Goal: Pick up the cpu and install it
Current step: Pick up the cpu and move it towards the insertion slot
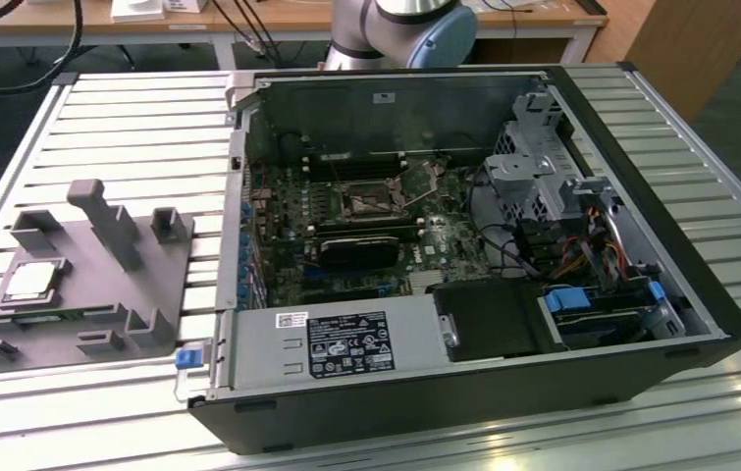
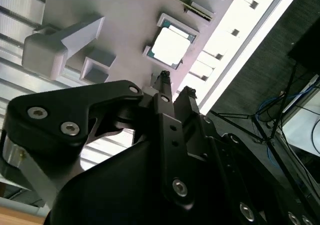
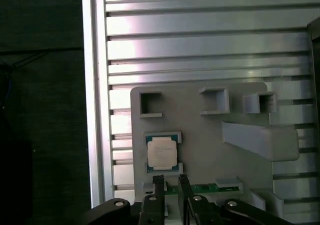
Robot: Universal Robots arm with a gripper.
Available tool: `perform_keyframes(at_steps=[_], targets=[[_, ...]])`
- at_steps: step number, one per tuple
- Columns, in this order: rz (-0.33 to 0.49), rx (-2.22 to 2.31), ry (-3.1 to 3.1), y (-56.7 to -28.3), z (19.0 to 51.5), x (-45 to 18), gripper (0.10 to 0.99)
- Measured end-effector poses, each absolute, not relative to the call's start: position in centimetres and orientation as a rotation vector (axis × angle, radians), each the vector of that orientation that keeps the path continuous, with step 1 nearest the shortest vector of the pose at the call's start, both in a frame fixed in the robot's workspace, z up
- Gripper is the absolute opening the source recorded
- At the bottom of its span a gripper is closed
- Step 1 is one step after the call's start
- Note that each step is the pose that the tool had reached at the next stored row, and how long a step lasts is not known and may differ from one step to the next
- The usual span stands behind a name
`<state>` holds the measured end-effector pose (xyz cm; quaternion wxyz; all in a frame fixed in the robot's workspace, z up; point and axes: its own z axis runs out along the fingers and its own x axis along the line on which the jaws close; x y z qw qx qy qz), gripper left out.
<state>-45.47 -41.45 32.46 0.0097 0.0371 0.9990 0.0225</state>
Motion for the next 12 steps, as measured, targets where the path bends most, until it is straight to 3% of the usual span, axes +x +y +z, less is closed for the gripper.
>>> perform_keyframes(at_steps=[1, 4, 7, 10, 12], targets=[[0.070, 0.116, 3.119, -41.5, 32.3, -45.4, 0.290], [0.070, 0.114, 3.120, -41.5, 31.7, -45.1, 0.349], [0.070, 0.114, 3.121, -41.5, 31.2, -44.9, 0.525], [0.070, 0.111, 3.122, -41.5, 30.6, -44.7, 0.584], [0.070, 0.110, 3.122, -41.5, 30.3, -44.7, 0.698]])
